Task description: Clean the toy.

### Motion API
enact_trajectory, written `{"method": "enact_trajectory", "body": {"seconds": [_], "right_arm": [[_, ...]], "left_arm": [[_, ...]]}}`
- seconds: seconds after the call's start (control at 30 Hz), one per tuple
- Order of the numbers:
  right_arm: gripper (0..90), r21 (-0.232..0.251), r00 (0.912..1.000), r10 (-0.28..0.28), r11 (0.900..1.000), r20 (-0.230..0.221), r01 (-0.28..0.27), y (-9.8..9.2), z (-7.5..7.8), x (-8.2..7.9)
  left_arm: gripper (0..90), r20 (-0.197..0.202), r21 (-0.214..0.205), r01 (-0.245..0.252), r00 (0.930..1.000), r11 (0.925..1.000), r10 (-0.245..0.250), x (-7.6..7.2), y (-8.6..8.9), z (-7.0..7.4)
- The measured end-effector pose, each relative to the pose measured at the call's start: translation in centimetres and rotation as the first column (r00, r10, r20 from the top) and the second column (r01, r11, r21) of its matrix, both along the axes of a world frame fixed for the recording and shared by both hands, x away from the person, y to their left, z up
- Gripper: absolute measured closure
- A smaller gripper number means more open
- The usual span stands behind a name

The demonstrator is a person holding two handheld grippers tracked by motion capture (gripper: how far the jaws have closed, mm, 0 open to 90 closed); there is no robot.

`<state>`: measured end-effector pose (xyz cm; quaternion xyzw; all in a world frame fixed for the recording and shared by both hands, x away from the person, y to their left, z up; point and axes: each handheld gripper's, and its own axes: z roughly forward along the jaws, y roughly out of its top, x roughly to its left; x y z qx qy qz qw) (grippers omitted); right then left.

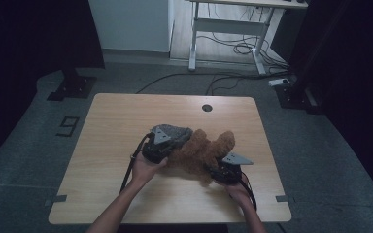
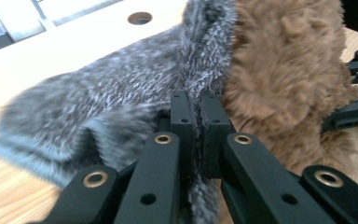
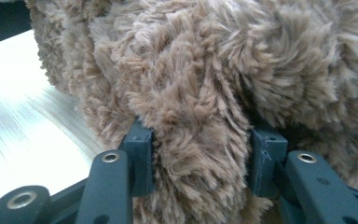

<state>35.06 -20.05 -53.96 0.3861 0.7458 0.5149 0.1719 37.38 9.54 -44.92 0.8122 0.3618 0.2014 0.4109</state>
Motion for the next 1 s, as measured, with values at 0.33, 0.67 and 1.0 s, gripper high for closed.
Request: {"method": "enact_trajectory", "body": {"seconds": [0.33, 0.67, 1.0], "right_arm": [[53.2, -0.006, 1.0000, -0.003, 1.0000, 0.007, 0.003, 0.2, -0.1, 0.0], [54.7, 0.000, 0.9996, -0.026, 0.9997, 0.014, 0.026, 0.8, -0.3, 0.3], [55.0, -0.012, 0.9981, -0.035, 0.9993, 0.051, 0.035, 2.0, -0.5, 1.2]], "left_arm": [[85.9, 0.008, -0.029, -0.098, 0.9951, 0.9947, 0.099, -0.6, 4.7, -1.2], [85.8, -0.075, -0.092, -0.169, 0.9838, 0.9812, 0.163, 0.4, 7.4, -1.8], [85.2, -0.023, -0.053, -0.098, 0.9950, 0.9938, 0.097, 3.0, 2.0, 3.3]]}}
